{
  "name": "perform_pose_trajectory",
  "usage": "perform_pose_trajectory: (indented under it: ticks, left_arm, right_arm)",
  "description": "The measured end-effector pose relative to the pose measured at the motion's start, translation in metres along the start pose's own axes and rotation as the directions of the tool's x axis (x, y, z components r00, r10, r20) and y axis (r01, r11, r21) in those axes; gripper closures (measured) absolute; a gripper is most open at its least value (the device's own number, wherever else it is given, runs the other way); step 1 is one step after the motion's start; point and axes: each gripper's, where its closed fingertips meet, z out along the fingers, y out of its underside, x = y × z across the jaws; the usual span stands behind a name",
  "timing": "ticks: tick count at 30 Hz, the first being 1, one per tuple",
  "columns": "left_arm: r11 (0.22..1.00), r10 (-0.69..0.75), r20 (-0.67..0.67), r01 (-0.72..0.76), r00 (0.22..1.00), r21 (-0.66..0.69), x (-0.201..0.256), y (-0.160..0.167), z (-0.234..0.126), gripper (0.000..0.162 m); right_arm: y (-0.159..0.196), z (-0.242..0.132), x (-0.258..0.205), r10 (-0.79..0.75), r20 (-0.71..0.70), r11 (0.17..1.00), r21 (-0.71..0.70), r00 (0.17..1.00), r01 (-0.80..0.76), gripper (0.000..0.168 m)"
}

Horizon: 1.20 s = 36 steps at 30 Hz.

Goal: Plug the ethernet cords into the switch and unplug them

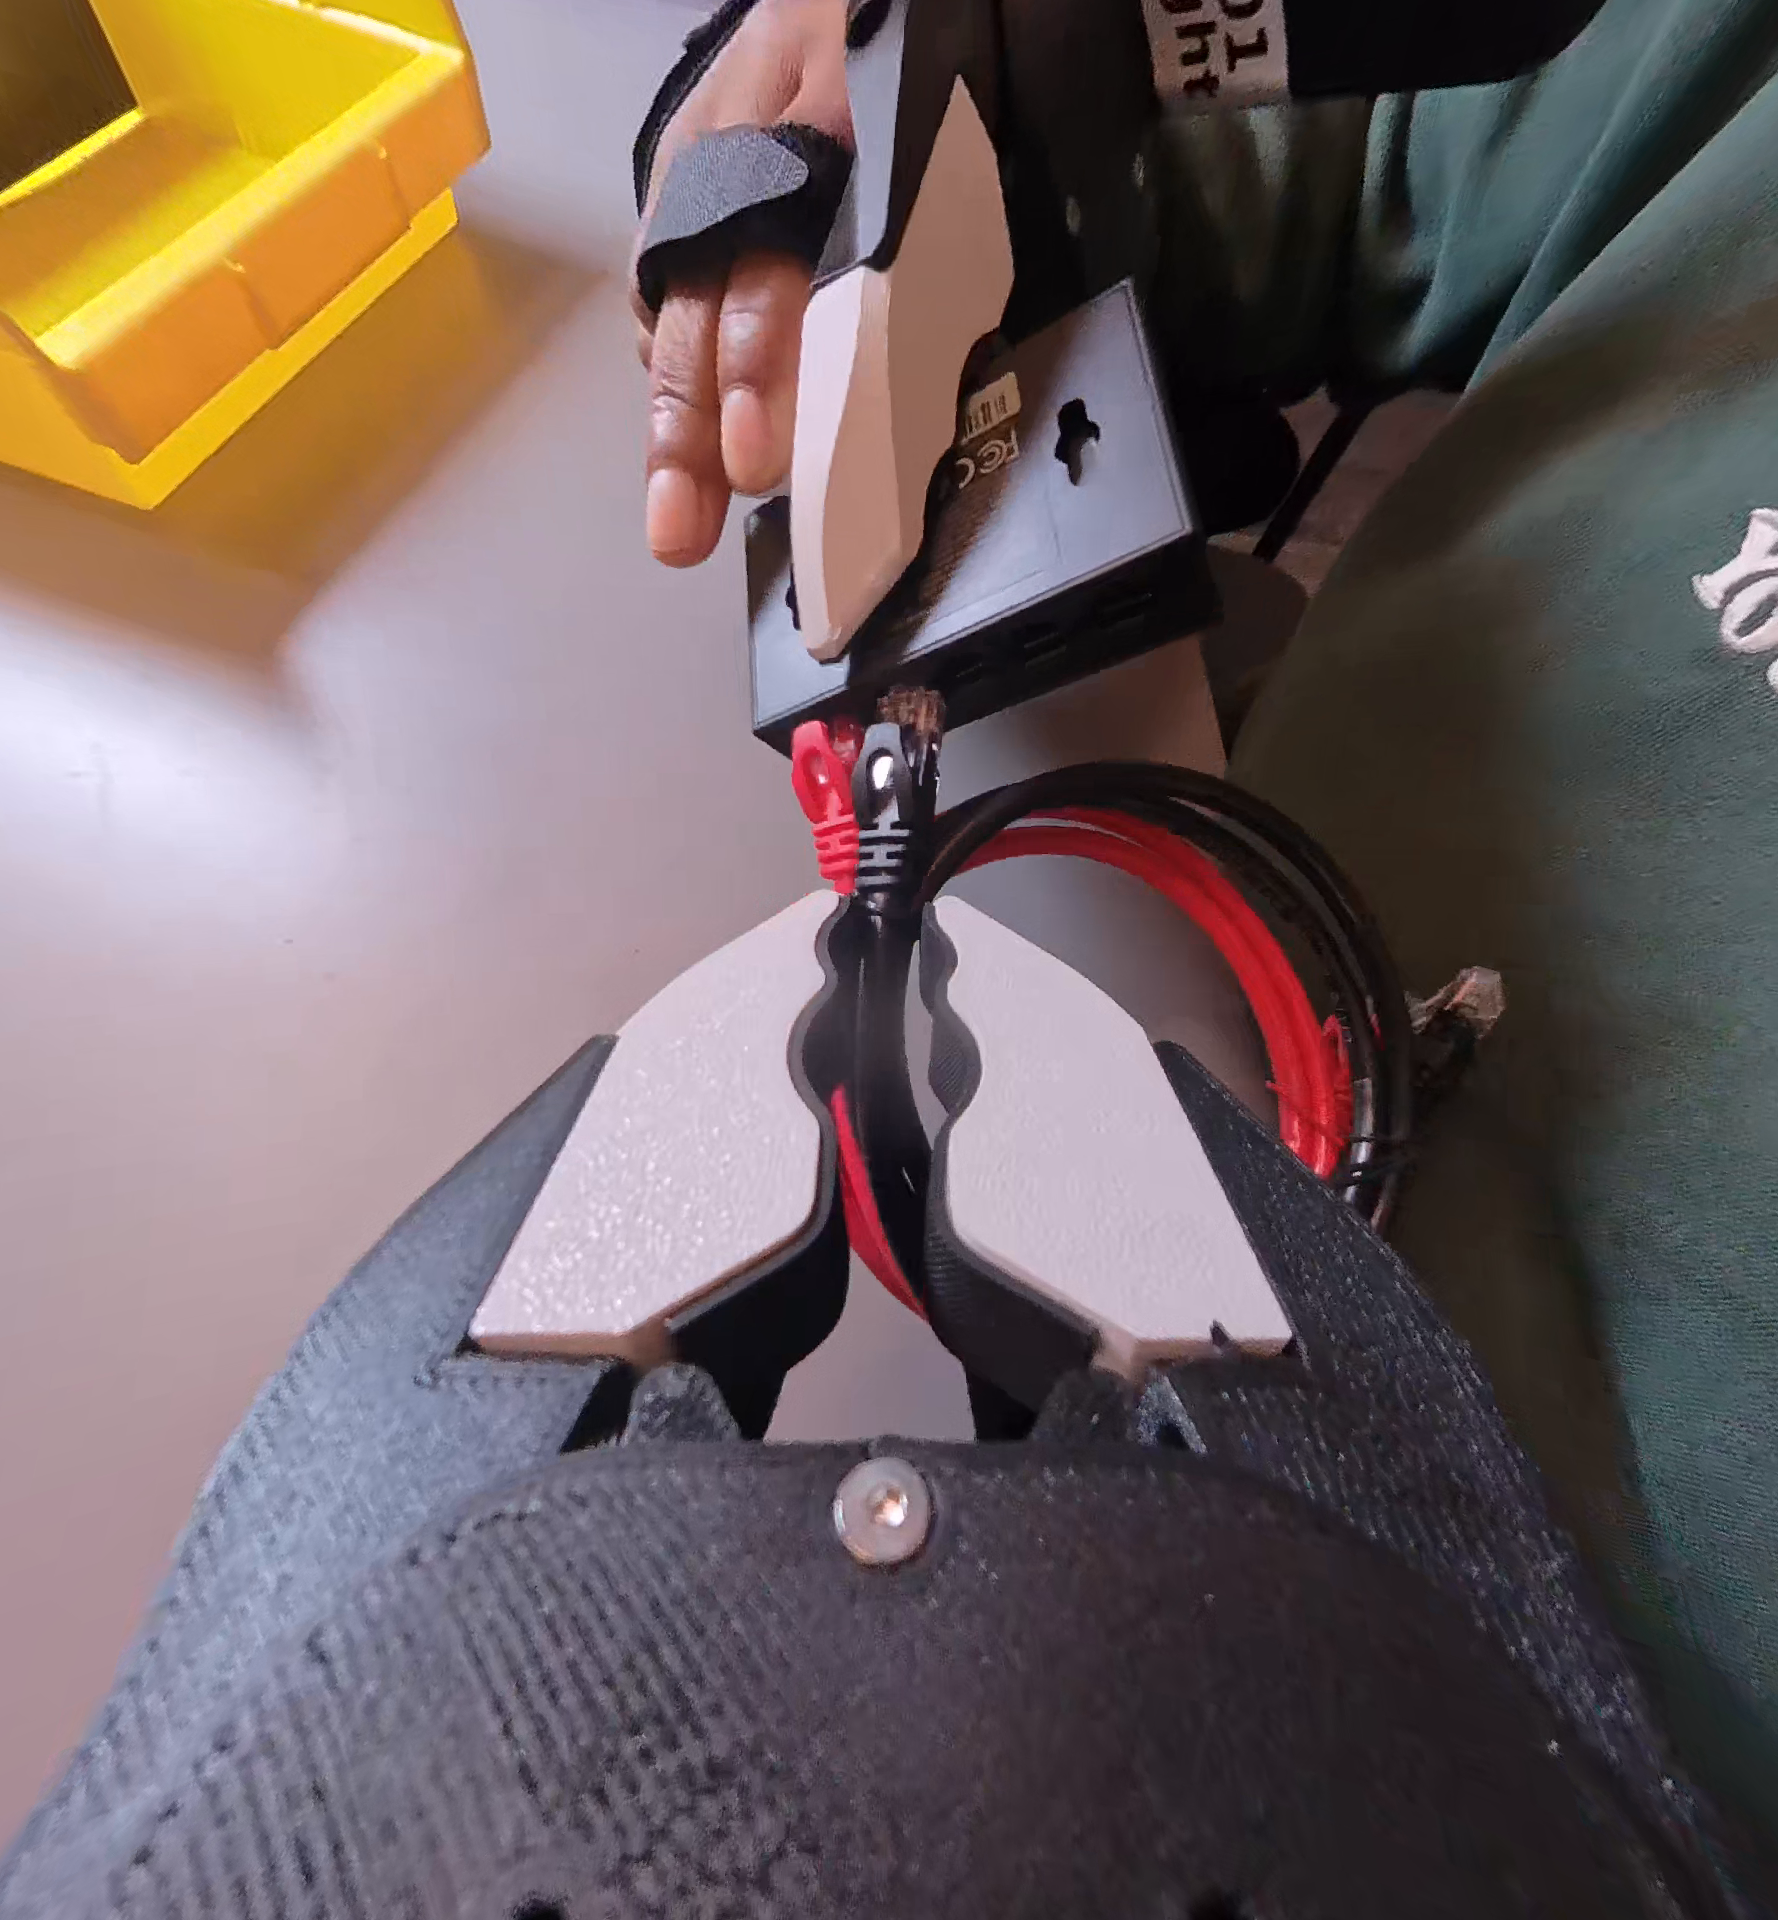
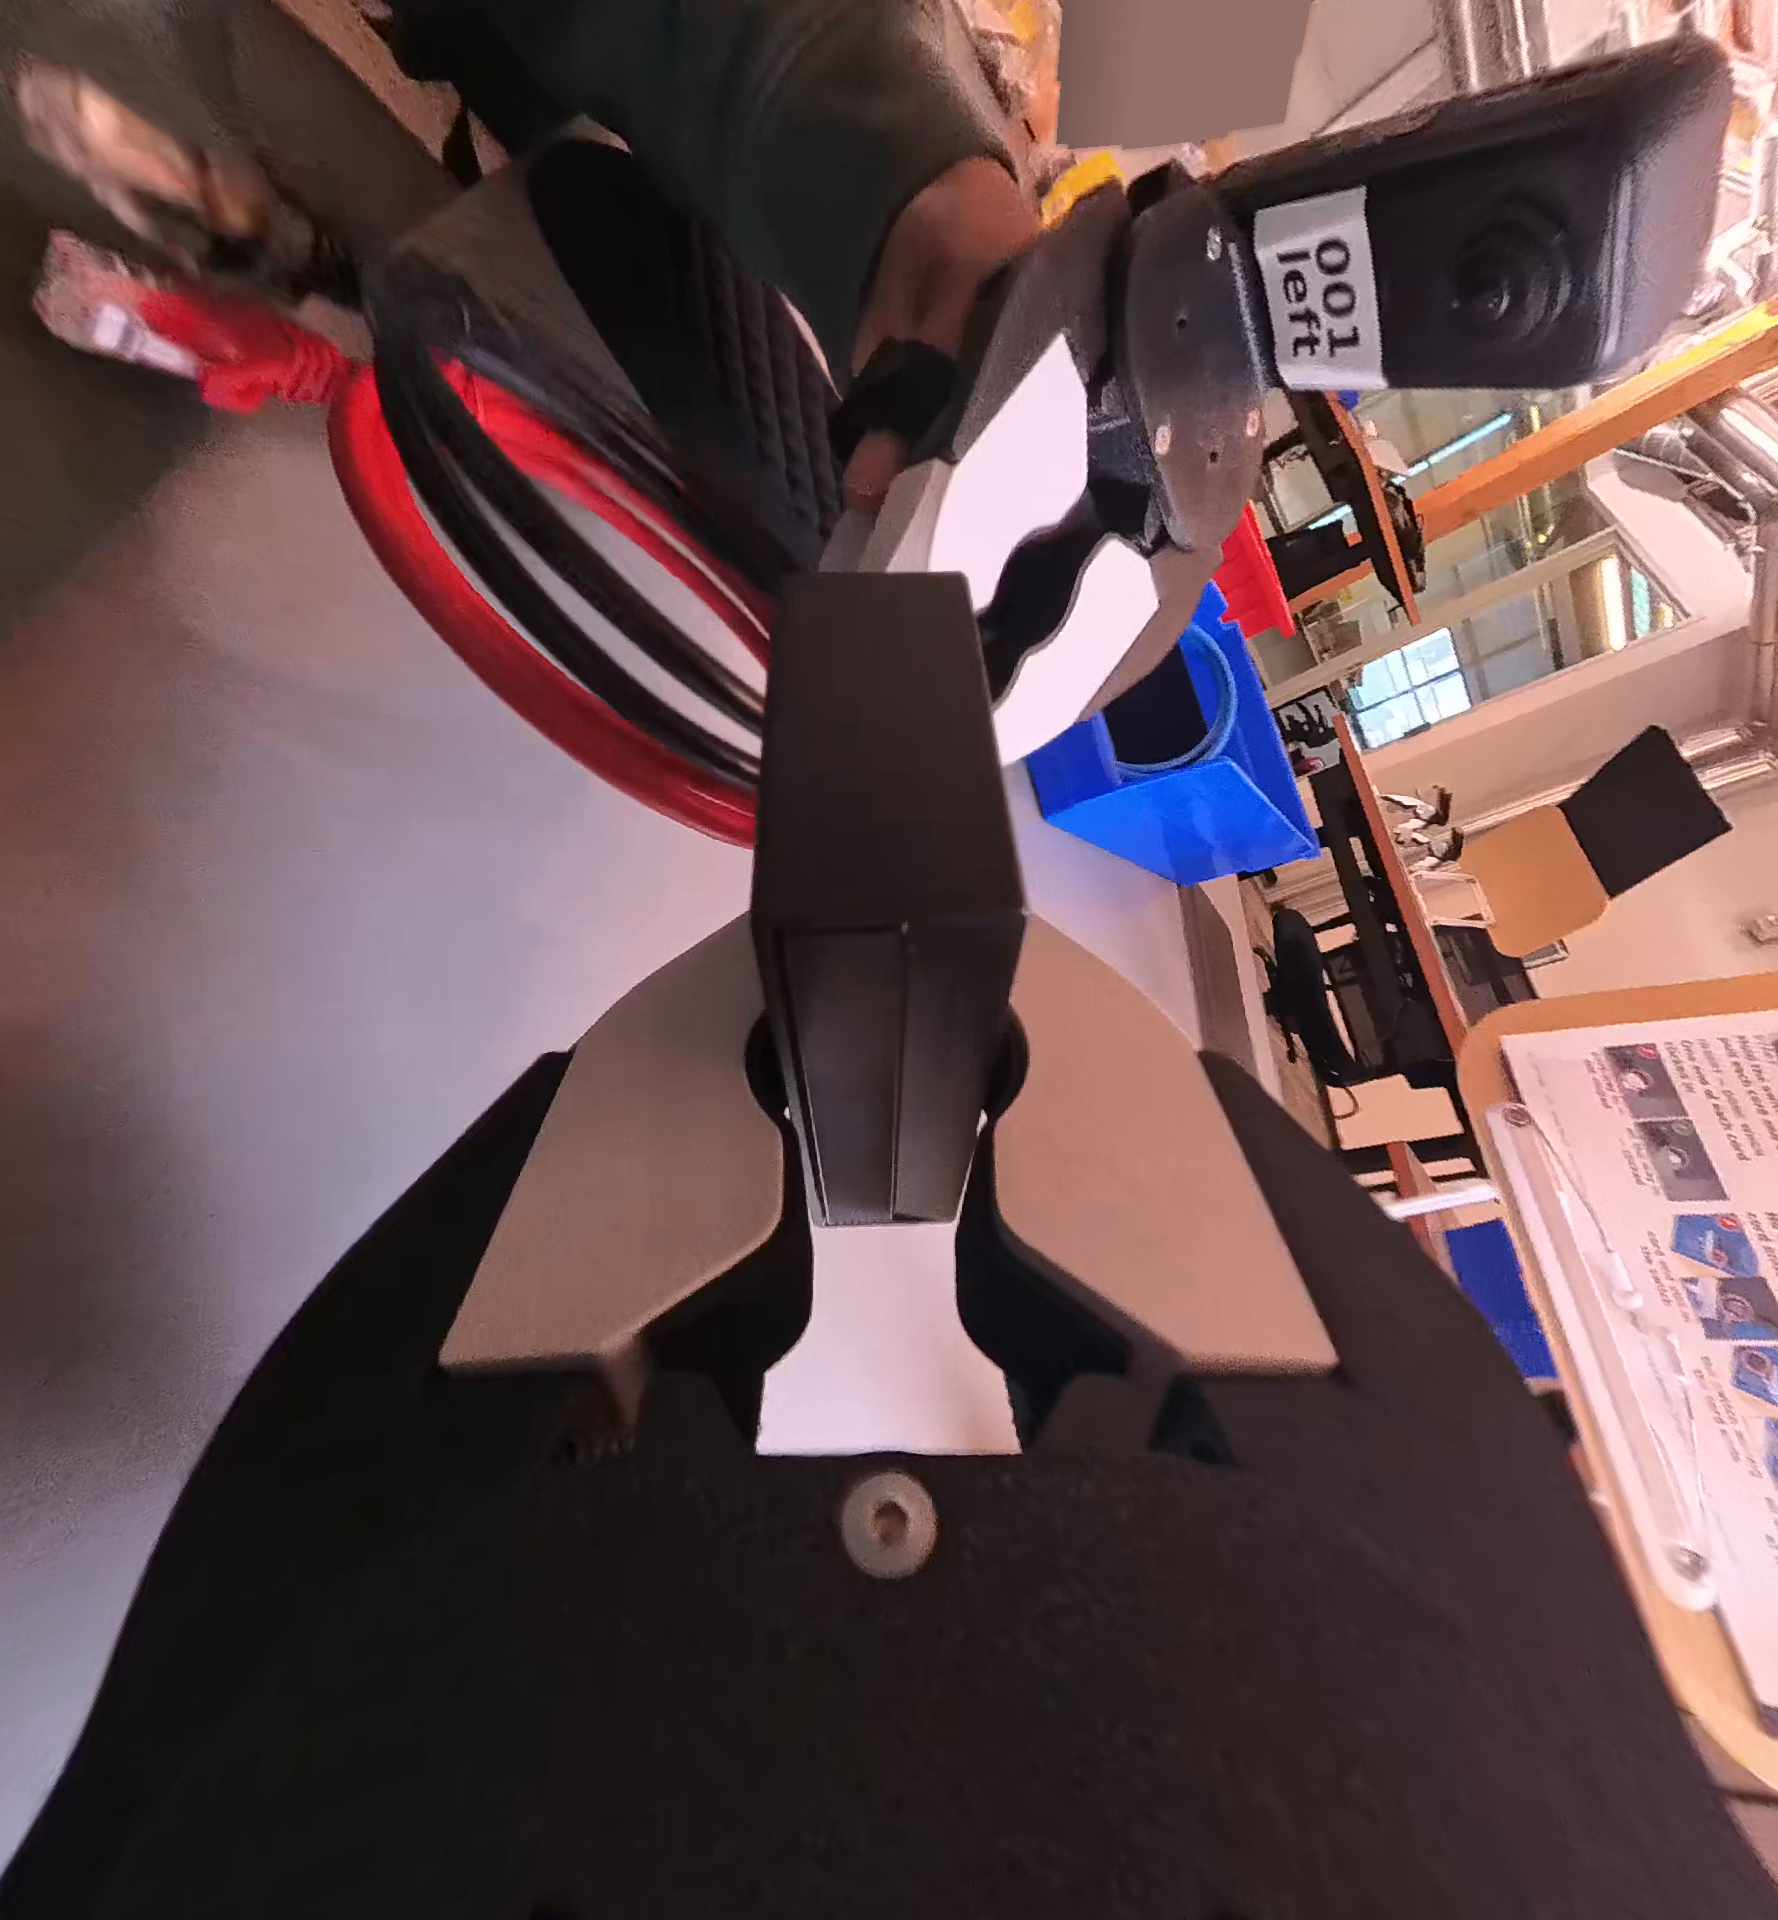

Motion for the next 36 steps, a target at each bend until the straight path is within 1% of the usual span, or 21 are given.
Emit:
perform_pose_trajectory:
  ticks: [4, 6, 9, 13, 18, 21, 24, 28, 32, 34, 36]
  left_arm:
    - [0.992, -0.124, 0.023, 0.124, 0.992, -0.032, -0.01, 0.006, 0.004, 0.149]
    - [0.985, -0.171, 0.02, 0.171, 0.985, -0.003, -0.013, 0.004, 0.004, 0.149]
    - [0.961, -0.274, -0.024, 0.275, 0.961, 0.041, -0.009, -0.002, 0.005, 0.151]
    - [0.976, -0.215, 0.038, 0.215, 0.976, -0.009, -0.008, 0.0, 0.011, 0.15]
    - [0.988, -0.128, 0.049, 0.131, 0.991, -0.08, -0.006, 0.008, 0.017, 0.151]
    - [0.992, -0.117, 0.018, 0.117, 0.993, -0.044, -0.003, 0.004, 0.016, 0.151]
    - [0.995, -0.077, 0.028, 0.079, 0.997, -0.066, -0.001, 0.005, 0.018, 0.152]
    - [0.995, -0.087, 0.003, 0.087, 0.996, -0.043, 0.004, 0.002, 0.019, 0.152]
    - [0.996, -0.064, -0.025, 0.062, 0.998, -0.063, 0.01, 0.006, 0.025, 0.152]
    - [0.997, -0.067, -0.036, 0.066, 0.997, -0.027, 0.012, 0.003, 0.022, 0.152]
    - [0.997, -0.07, -0.036, 0.07, 0.997, 0.006, 0.013, 0.0, 0.016, 0.151]
  right_arm:
    - [-0.002, 0.003, -0.005, -0.016, 0.013, 1.0, -0.002, 1.0, 0.016, 0.139]
    - [0.0, 0.002, 0.001, -0.033, -0.013, 0.999, -0.024, 0.999, 0.033, 0.138]
    - [0.006, 0.0, 0.005, -0.051, -0.043, 0.997, -0.062, 0.998, 0.049, 0.139]
    - [0.004, 0.0, 0.004, -0.06, -0.041, 0.997, -0.057, 0.997, 0.057, 0.138]
    - [-0.004, 0.004, -0.005, -0.056, 0.01, 0.998, -0.019, 0.998, 0.056, 0.138]
    - [-0.006, 0.002, -0.005, -0.029, 0.023, 1.0, -0.001, 0.999, 0.029, 0.138]
    - [-0.005, 0.002, -0.009, -0.009, 0.051, 1.0, 0.001, 0.999, 0.009, 0.139]
    - [-0.007, 0.001, -0.011, 0.04, 0.075, 0.999, 0.028, 0.996, -0.042, 0.139]
    - [-0.011, 0.001, -0.017, 0.09, 0.125, 0.993, 0.061, 0.988, -0.098, 0.139]
    - [-0.014, 0.0, -0.015, 0.114, 0.124, 0.989, 0.08, 0.986, -0.125, 0.139]
    - [-0.014, 0.0, -0.01, 0.102, 0.098, 0.991, 0.075, 0.99, -0.11, 0.139]
